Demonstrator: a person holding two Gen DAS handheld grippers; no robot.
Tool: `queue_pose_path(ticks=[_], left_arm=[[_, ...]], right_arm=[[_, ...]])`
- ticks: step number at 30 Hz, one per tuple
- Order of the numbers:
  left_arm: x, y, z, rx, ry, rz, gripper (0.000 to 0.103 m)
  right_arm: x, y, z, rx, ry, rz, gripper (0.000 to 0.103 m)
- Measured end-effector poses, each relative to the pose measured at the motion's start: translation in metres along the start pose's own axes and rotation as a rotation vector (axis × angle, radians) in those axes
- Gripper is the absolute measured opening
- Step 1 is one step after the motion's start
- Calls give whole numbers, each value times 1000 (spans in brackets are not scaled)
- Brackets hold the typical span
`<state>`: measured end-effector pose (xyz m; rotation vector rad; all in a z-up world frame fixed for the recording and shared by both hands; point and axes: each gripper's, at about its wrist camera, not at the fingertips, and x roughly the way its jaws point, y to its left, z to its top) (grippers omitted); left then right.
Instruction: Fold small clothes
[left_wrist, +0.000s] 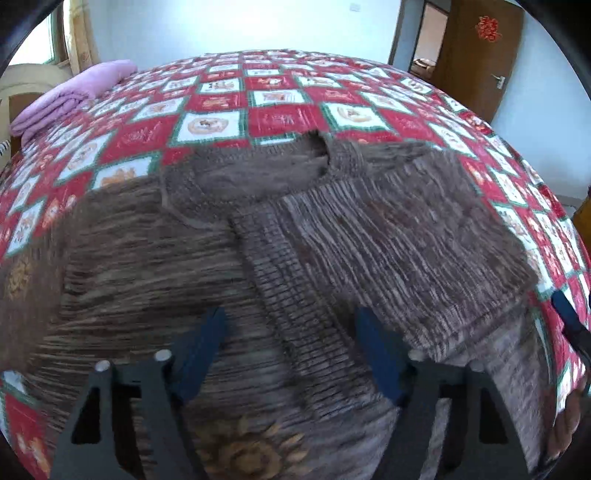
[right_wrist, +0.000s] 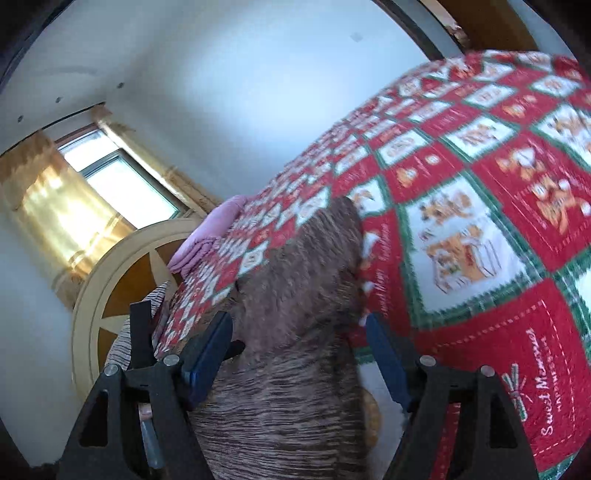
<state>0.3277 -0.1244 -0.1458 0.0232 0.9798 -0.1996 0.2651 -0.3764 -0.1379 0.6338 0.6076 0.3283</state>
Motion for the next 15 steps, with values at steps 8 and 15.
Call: queue_pose_path(ticks=[8,15], left_arm=[[-16,-12,0,36,-87,-77,11],[-17,1,12,24,-113,-62,10]], right_arm=[[4,0,-3,-7,21,-14,76],[10,-4,-6,-7,81,-81,76]])
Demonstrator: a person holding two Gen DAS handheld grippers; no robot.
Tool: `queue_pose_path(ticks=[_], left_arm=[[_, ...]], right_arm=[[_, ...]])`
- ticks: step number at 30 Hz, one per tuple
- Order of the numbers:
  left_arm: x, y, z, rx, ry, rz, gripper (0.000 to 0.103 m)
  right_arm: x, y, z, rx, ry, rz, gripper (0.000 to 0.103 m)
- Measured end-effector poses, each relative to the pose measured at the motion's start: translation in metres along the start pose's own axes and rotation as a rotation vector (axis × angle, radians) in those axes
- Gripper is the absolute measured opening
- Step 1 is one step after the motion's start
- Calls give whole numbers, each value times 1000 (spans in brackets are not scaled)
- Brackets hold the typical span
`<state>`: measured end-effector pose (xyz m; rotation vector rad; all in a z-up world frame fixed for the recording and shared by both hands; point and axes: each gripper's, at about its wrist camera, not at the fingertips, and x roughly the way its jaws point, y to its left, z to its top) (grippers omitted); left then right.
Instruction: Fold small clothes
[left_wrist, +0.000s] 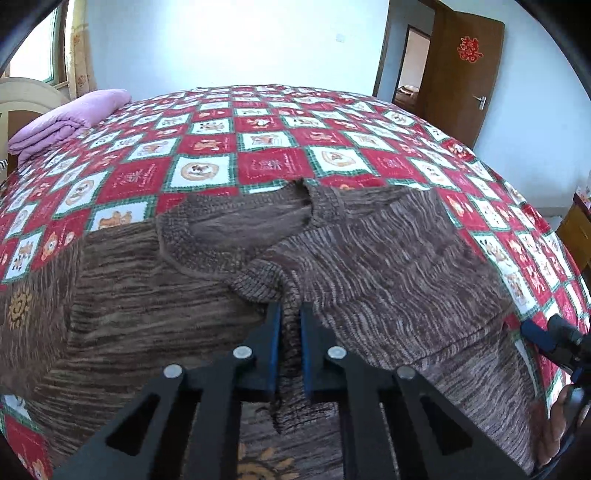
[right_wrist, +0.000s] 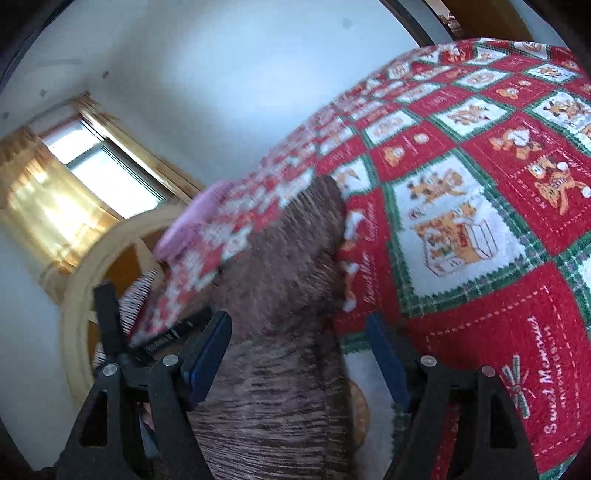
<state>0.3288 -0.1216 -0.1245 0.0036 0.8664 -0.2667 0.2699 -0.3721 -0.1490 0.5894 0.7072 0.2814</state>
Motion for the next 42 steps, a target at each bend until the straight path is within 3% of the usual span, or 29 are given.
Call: queue_pose_path(ticks=[1,7,12,15,17,19,22,24,27,30,31,32,34,37,42], left_arm=[[5,-1,1,13,14,2,10],[20,2,-6,37,25,35,11],[20,4,-6,26,13,26,11],[20,2,-8,29,-4,49,14],[19,1,-9,33,-11,62,17],[18,4,-10,21,-15,60,17],[15,11,-13,-18,-24,43,20],[14,18,-14,-54,-32,23,22],[14,23,-14,-80,-34,5,24],[8,27,-16,-106,-64,11,35],[3,31,-17,-132,-82,20,44],[-1,37,-19,-163,-99,33,56],[-7,49,-22,-226,-125,52,64],[-9,75,-30,-354,-125,21,64],[-12,82,-33,-402,-144,-2,65]], right_arm=[[2,2,0,-15,27,-55,76],[-4,18,-4,-132,104,-192,75],[2,35,5,-214,107,-189,58],[8,59,23,-261,83,-137,56],[31,69,33,-269,142,-84,56],[55,67,34,-275,182,-158,56],[79,53,17,-234,301,-175,56],[75,62,9,-323,288,-204,56],[72,73,16,-325,290,-215,56],[78,92,27,-350,261,-192,56],[86,95,28,-361,266,-197,56],[93,98,27,-361,280,-200,56],[118,98,15,-371,360,-208,56],[127,117,-4,-515,356,-283,59],[121,142,4,-519,296,-196,59]])
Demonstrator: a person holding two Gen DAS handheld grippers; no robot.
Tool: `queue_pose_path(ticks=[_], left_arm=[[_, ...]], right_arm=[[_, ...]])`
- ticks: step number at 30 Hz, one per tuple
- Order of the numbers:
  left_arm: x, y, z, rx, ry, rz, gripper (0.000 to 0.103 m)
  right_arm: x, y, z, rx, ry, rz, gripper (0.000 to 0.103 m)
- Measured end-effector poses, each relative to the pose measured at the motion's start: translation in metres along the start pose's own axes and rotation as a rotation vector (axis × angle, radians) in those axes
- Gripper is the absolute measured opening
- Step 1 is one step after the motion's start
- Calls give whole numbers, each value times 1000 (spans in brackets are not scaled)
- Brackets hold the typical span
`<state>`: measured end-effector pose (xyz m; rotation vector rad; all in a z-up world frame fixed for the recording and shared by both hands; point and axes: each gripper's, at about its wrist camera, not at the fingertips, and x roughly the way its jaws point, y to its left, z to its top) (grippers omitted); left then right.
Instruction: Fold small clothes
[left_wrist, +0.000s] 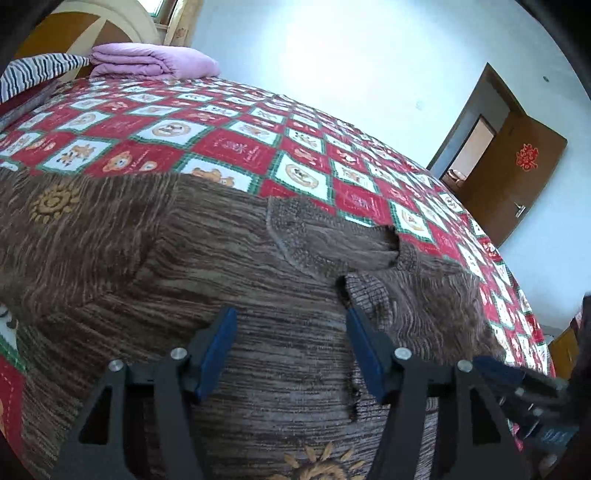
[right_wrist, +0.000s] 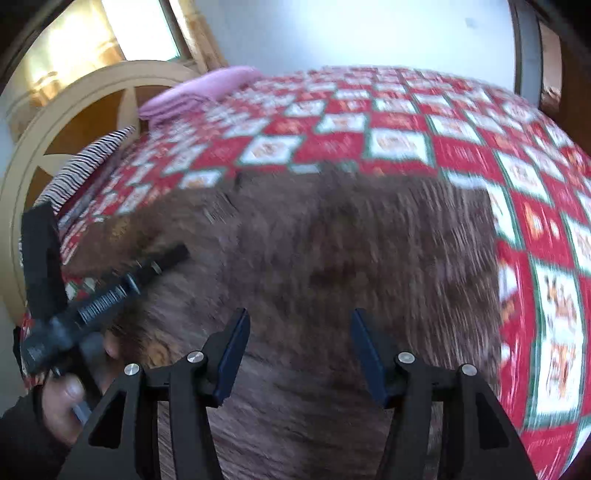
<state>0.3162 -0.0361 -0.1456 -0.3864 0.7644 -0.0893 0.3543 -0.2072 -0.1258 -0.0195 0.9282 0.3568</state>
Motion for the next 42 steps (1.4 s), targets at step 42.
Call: queue_pose_path(ticks=[42], left_arm=[[-134,280,29,-443,-60,152,53]], right_arm=[[68,80,-5,-234,-3,117,82]])
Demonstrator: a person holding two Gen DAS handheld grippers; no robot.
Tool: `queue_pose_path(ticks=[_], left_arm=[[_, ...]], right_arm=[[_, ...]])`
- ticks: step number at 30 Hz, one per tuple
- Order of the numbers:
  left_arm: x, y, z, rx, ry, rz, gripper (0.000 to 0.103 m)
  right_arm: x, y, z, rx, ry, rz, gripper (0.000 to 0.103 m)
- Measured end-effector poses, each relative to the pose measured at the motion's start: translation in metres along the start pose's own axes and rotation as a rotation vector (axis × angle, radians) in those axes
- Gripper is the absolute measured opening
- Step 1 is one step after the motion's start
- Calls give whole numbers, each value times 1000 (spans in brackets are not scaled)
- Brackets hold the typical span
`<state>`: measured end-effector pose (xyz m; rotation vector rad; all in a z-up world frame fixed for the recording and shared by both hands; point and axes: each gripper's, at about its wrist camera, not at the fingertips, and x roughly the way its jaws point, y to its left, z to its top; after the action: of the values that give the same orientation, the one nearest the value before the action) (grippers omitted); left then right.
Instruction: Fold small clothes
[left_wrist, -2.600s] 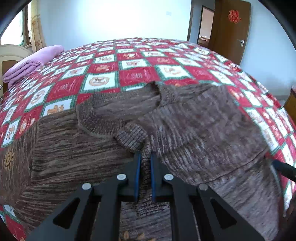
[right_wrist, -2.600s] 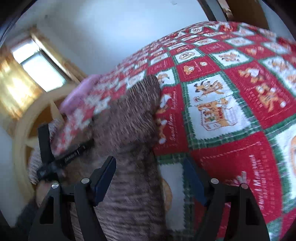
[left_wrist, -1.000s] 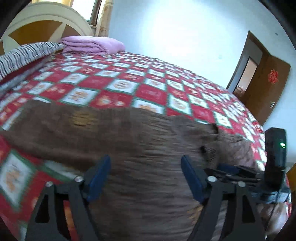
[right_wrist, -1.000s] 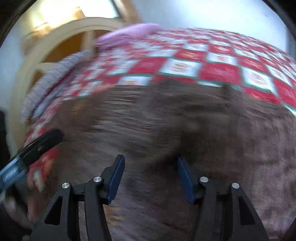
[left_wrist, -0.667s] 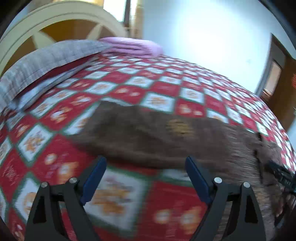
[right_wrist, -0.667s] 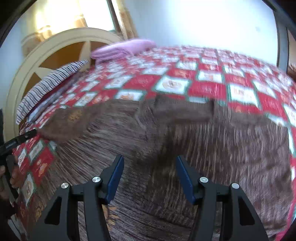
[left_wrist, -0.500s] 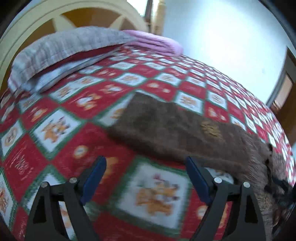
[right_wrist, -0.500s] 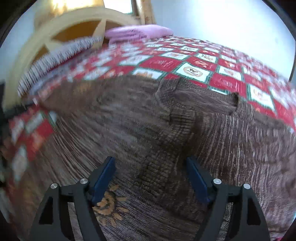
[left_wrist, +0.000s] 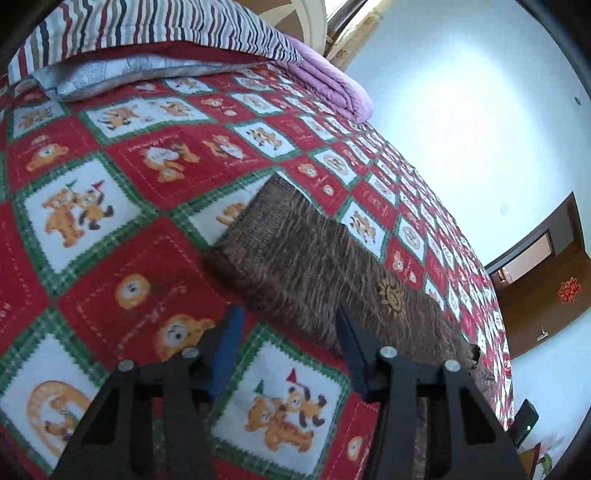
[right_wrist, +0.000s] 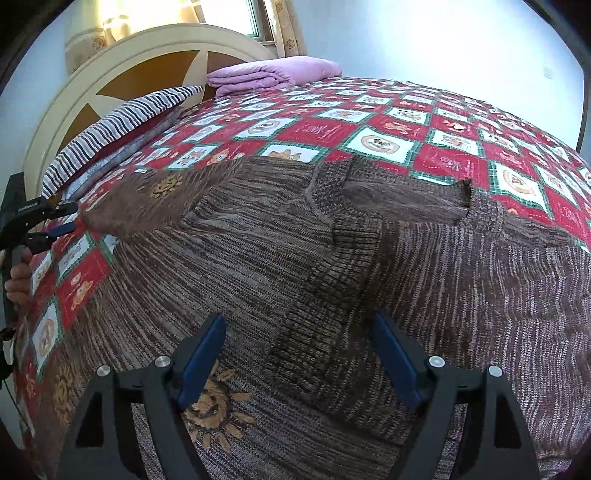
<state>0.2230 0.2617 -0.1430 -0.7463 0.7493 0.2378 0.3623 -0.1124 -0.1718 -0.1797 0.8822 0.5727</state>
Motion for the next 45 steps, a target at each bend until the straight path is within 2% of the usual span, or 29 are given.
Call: queue_pose_path(ticks=[6,11,15,18,19,22,30,41,45], left_arm=[[18,7,5,-33,4,18,53],[23,12,8,-47,-38,12,53],[30,19,17,-85,-82,8,48],[34,17,21,-77,-91,22,44],[35,15,21,-68,-87,38,39],[36,13,24,-40,-70,72,9],[15,-3,28,29,-115,59,8],[-9,-48,44,80,-129,-22,8],[-27,-77,46,139,-159,-57,8]], right_arm=[[-2,-4,-2,13,-12,4,82],[-4,-6,-2,24,-19,11,82],[-4,-7,-2,27,-22,12,82],[-4,-7,-2,27,-22,14,82],[-5,-7,-2,29,-23,15,82],[-5,-8,-2,32,-24,19,82],[-6,-11,-2,39,-27,27,82],[-12,-16,3,86,-21,50,82],[-46,-20,9,139,-115,48,82]])
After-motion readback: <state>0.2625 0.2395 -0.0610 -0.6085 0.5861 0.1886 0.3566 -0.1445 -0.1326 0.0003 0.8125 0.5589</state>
